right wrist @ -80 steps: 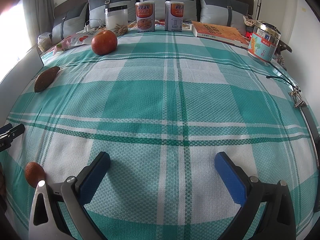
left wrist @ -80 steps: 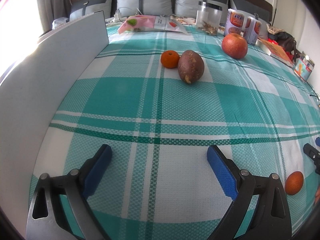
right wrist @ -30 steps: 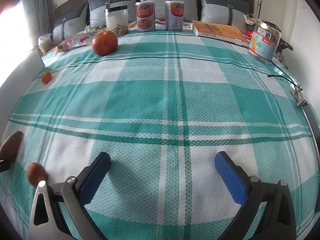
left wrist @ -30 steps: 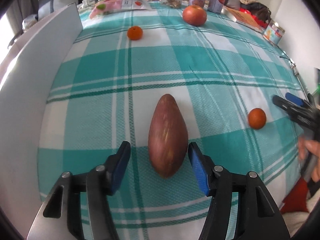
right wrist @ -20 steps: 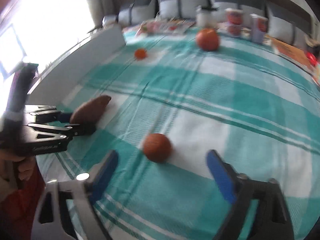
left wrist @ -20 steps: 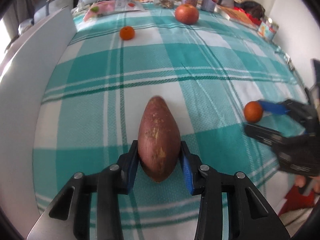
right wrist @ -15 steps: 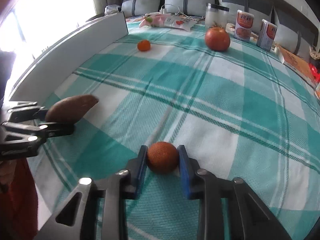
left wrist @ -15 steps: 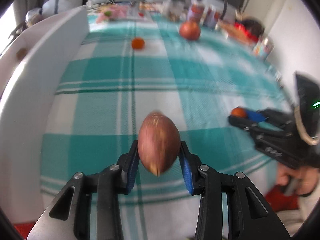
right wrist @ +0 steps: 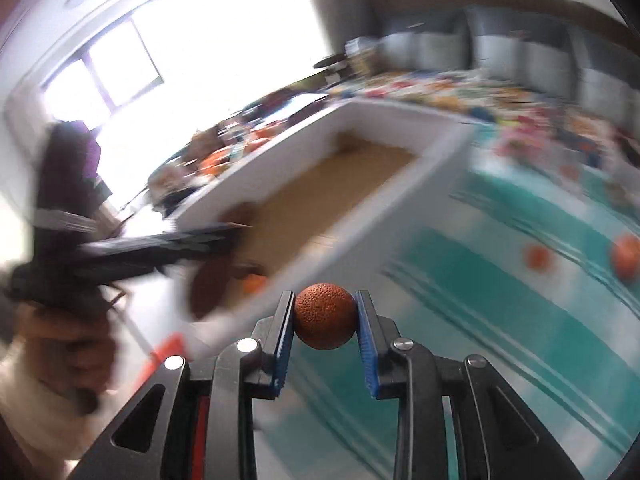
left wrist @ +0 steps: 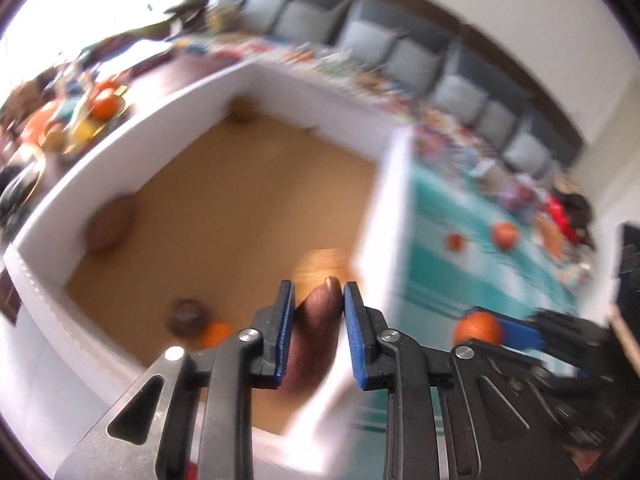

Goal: Organize fruits
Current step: 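Carry both fruits into the white box and open both tools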

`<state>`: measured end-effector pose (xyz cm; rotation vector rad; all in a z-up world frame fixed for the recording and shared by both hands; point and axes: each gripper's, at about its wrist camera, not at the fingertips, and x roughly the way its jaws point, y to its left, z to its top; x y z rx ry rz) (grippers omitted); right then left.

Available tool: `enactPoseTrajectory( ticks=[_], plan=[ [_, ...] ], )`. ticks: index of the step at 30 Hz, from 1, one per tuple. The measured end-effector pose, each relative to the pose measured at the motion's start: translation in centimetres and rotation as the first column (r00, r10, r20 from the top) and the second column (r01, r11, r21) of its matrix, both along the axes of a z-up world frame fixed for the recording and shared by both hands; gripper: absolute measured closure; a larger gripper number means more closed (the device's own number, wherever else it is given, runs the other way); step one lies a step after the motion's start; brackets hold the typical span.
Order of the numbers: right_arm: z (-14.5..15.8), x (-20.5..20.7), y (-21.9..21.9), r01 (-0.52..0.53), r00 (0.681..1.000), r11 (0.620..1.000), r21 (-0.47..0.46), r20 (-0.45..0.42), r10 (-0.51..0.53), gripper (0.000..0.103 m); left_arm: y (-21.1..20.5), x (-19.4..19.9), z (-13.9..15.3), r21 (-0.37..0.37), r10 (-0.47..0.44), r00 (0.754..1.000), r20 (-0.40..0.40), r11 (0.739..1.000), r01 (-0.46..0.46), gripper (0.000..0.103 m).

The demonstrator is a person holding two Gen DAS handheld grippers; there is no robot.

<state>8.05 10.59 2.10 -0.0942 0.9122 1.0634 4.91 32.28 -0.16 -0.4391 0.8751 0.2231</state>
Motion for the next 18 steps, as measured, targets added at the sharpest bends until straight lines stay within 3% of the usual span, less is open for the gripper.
enactPoseTrajectory(
  ticks=[1, 5, 6, 7, 8, 10, 11, 13, 14, 16, 18],
  plan=[
    [-0.4, 0.3, 2.1, -0.022, 1.000, 1.000, -0.021, -0.017, 0.021, 0.074, 1.2, 0.3, -1.3, -0.017, 0.013, 1.000, -0.027, 1.000, -0.013, 0.098],
    [-2.0, 1.8, 8.1, -0.035, 0.998, 0.994, -0.100, -0.064, 0.029, 0.074, 3.0, 0.0, -1.6, -0.008, 0.059, 0.998, -0.025, 0.998, -0.060, 0.092],
    [-2.3, 2.1, 8.7, -0.033, 0.997, 0.994, -0.103, -0.075, 0.025, 0.073, 3.3, -0.2, -1.3, -0.007, 0.079, 0.997, -0.026, 0.997, -0.079, 0.078],
    [-2.4, 2.1, 9.5, -0.032, 0.997, 0.992, -0.126, -0.072, 0.023, 0.071, 3.6, -0.2, -1.1, -0.007, 0.094, 0.995, -0.032, 0.995, -0.094, 0.053],
    [-2.6, 2.2, 10.4, -0.035, 0.997, 0.983, -0.182, -0.068, 0.023, 0.067, 4.0, -0.4, -0.5, 0.000, 0.115, 0.993, -0.033, 0.993, -0.115, 0.051],
    [-2.2, 2.8, 11.0, -0.027, 0.998, 0.973, -0.229, -0.067, 0.012, 0.029, 4.2, -0.9, 1.1, 0.019, 0.142, 0.990, -0.003, 0.990, -0.142, 0.034],
    [-1.0, 3.1, 10.8, -0.016, 0.999, 0.977, -0.212, -0.036, 0.008, 0.022, 4.4, -1.3, 2.5, 0.023, 0.140, 0.990, 0.036, 0.990, -0.141, 0.029],
    [2.5, 2.8, 9.4, 0.006, 0.999, 0.990, -0.139, 0.035, -0.001, 0.020, 3.9, -2.1, 4.9, 0.069, 0.149, 0.984, 0.101, 0.985, -0.156, 0.013],
    [4.8, 2.6, 8.4, 0.025, 0.996, 0.996, -0.086, 0.085, -0.018, 0.018, 3.2, -2.7, 6.5, 0.115, 0.151, 0.977, 0.149, 0.979, -0.169, 0.010],
    [8.1, 2.2, 6.3, 0.056, 0.988, 0.998, -0.001, 0.146, -0.056, 0.004, 2.0, -3.0, 8.0, 0.172, 0.133, 0.972, 0.192, 0.971, -0.167, 0.008],
    [10.0, 1.7, 4.0, 0.089, 0.976, 0.993, 0.079, 0.192, -0.102, 0.000, 0.0, -3.1, 8.8, 0.236, 0.093, 0.975, 0.204, 0.961, -0.141, 0.008]
  ],
)
